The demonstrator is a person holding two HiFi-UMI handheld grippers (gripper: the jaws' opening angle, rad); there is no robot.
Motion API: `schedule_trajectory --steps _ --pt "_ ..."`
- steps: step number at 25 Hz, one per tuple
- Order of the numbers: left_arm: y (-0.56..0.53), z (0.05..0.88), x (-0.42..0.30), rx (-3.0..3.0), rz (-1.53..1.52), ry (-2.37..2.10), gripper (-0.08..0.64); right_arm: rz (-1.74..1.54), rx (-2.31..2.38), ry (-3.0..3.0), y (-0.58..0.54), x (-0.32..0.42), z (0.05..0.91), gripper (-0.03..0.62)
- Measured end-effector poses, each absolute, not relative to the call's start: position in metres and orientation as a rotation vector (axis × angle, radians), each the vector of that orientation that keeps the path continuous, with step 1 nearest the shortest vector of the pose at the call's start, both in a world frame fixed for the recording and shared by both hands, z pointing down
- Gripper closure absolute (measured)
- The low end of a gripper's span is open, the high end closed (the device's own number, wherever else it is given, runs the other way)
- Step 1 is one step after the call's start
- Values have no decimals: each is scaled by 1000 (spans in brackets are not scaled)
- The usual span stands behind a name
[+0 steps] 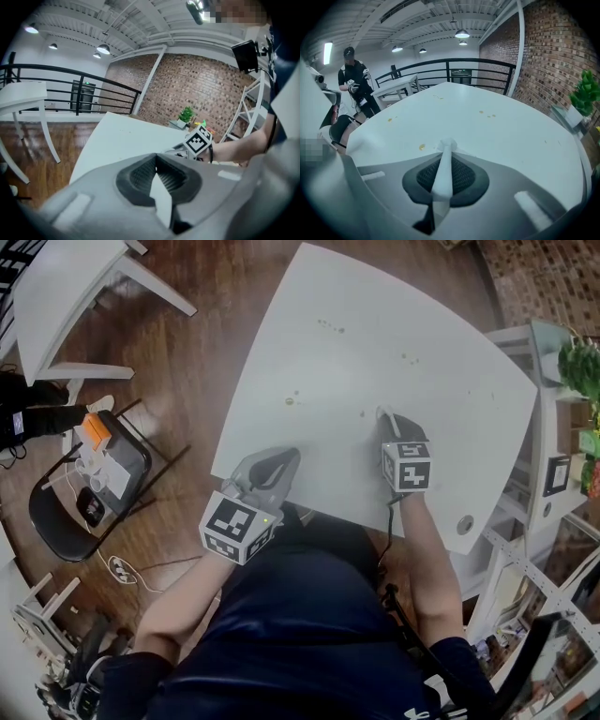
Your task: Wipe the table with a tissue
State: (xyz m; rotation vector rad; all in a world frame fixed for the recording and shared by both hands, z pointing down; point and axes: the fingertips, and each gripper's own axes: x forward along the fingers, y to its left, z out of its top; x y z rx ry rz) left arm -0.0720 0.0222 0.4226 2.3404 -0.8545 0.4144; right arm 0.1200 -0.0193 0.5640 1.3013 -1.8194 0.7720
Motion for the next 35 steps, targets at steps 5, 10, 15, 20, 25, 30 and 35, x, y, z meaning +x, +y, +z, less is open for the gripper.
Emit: schedule_trajectory --steps 5,10,15,20,25,30,35 --pt "21 426 -81 2330 418 -863 557 751 1344 -1821 -28 112 563 580" --pt "17 427 -92 2324 419 -876 558 738 1324 -1845 -34 96 563 580" --pt "13 427 -92 2324 416 -877 557 718 1280 -1866 -36 83 563 580" --pt "15 426 -88 2326 417 -876 557 691 1199 -1900 -29 70 563 580" --pt "20 425 -75 2328 417 -873 557 645 1129 -1932 -19 69 566 580" --pt "24 422 -64 2331 412 -871 558 666 1124 -1939 -13 76 562 580" --pt "28 422 -54 2329 409 -870 558 717 1145 -1936 -10 91 563 580"
